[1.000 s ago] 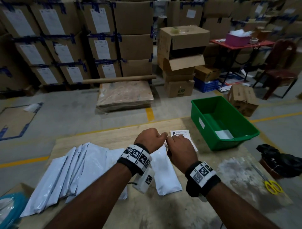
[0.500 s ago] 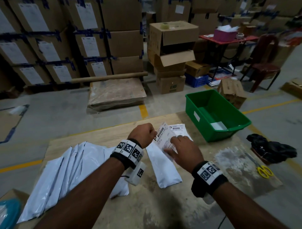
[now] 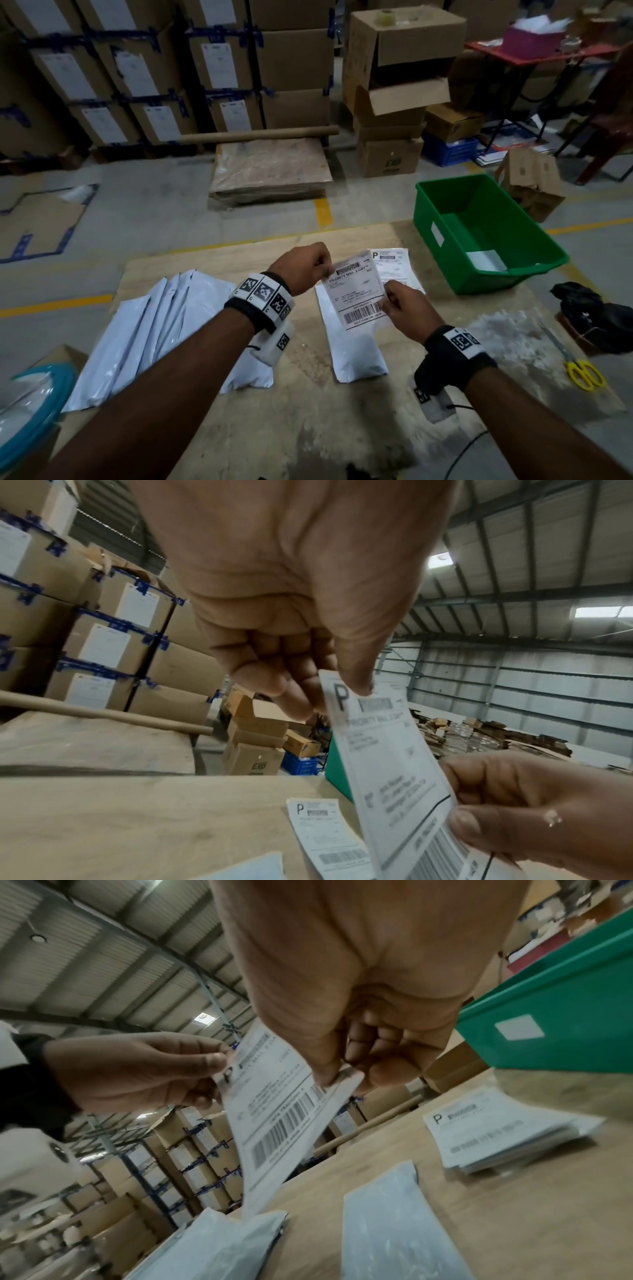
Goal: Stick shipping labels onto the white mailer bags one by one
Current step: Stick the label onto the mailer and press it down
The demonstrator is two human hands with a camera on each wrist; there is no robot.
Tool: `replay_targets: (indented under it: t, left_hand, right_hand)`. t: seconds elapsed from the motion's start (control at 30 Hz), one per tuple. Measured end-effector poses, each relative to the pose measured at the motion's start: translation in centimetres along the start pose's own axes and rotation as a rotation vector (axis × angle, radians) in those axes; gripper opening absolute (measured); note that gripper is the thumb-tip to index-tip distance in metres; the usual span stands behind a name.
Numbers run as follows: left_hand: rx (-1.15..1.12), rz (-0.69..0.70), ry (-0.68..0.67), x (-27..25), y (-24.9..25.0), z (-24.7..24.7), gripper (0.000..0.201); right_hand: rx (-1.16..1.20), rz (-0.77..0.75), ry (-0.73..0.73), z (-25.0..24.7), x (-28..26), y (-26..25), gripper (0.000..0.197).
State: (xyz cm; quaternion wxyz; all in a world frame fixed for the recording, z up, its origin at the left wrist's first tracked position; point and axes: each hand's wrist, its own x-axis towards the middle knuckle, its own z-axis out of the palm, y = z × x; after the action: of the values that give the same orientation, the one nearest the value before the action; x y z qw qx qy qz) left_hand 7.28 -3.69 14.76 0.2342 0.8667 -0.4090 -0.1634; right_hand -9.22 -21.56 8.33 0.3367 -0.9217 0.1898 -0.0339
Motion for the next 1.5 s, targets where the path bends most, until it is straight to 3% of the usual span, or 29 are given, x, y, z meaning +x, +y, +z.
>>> replay_targets:
  t: [0.17, 0.23, 0.4, 0.63, 0.73, 1.1, 1.33, 1.5]
  left_hand:
    - [-0.165, -0.178, 0.066, 0.3, -1.0, 2.2, 0.054]
    - [-0.137, -0.245, 0.053, 0.2, -1.8, 3.4, 0.058]
    - [-0.148, -0.368, -0.076, -1.1, -4.1, 8.1, 0.033]
    - [-0.230, -0.372, -0.224, -1.9, -5.0, 13.7, 0.031]
    - [-0.275, -0.412, -0.213, -1.9, -5.4, 15.4, 0.019]
    - [-0.292, -0.456, -0.140, -1.9, -6.1, 17.4, 0.016]
    - [-0.328, -0.469, -0.105, -1.8, -6.1, 17.5, 0.018]
    - [-0.352, -0.492, -0.106, -2.0, -6.4, 17.4, 0.017]
  right_hand:
    - [0.077, 0.064, -0.054, 1.0, 1.1, 1.2, 0.036]
    - [0.118, 0.090, -0.090, 1.7, 1.6, 1.9, 0.033]
    - [0.223, 0.208, -0.153, 4.0, 2.6, 4.0, 0.024]
    - [0.254, 0.276, -0.227, 7.4, 3.1, 7.2, 0.013]
    - [0.267, 0.291, -0.244, 8.1, 3.3, 8.0, 0.016]
    - [0.317, 0.324, -0.296, 9.2, 3.9, 9.6, 0.033]
    - [0.390, 0.350, -0.259, 8.7, 4.3, 9.4, 0.017]
    - [0.368, 0.310, -0.264, 8.9, 4.6, 9.1, 0.025]
